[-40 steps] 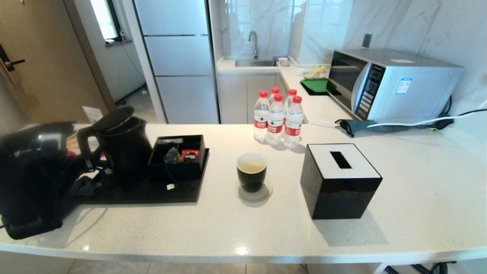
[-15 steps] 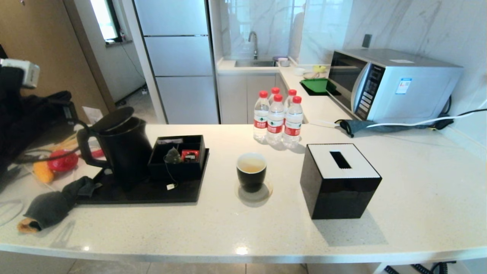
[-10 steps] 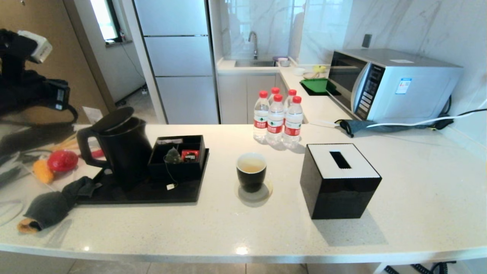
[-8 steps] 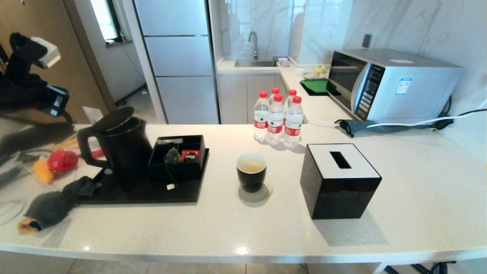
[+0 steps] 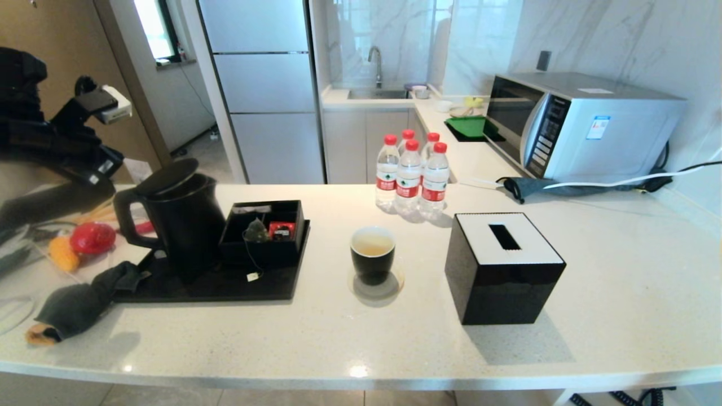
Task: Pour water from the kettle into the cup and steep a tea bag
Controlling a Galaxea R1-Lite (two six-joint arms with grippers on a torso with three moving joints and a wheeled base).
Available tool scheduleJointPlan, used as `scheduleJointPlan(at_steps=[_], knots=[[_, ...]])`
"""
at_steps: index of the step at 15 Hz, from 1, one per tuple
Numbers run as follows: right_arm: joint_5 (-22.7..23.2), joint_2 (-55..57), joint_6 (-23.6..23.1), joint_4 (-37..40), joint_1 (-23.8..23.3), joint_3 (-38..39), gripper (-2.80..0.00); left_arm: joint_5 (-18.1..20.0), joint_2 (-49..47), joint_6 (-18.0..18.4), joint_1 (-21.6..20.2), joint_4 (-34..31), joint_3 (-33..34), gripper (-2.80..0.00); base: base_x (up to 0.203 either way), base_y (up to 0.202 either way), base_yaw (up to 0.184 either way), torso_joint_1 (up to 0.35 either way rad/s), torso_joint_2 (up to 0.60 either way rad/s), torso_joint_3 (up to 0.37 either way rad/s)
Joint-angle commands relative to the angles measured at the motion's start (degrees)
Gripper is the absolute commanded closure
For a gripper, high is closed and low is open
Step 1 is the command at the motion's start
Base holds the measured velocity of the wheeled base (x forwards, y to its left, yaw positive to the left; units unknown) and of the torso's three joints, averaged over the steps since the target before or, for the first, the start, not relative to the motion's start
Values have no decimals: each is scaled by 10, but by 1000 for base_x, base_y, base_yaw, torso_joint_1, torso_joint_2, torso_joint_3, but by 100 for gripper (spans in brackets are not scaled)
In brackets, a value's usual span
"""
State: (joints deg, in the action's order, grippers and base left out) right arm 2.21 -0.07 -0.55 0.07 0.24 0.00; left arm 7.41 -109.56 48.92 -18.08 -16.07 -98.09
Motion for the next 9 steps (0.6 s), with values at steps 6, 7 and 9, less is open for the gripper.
scheduleJointPlan(at_steps=[6,7,9], knots=[[1,1,0,0,0,0,0,32,-57,0,30,-7,-40,0,0,0,0,0,0,0],[0,1,-1,0,0,0,0,38,-61,-1,34,-20,-42,0,0,0,0,0,0,0],[0,1,0,0,0,0,0,46,-65,0,41,-37,-49,0,0,0,0,0,0,0]])
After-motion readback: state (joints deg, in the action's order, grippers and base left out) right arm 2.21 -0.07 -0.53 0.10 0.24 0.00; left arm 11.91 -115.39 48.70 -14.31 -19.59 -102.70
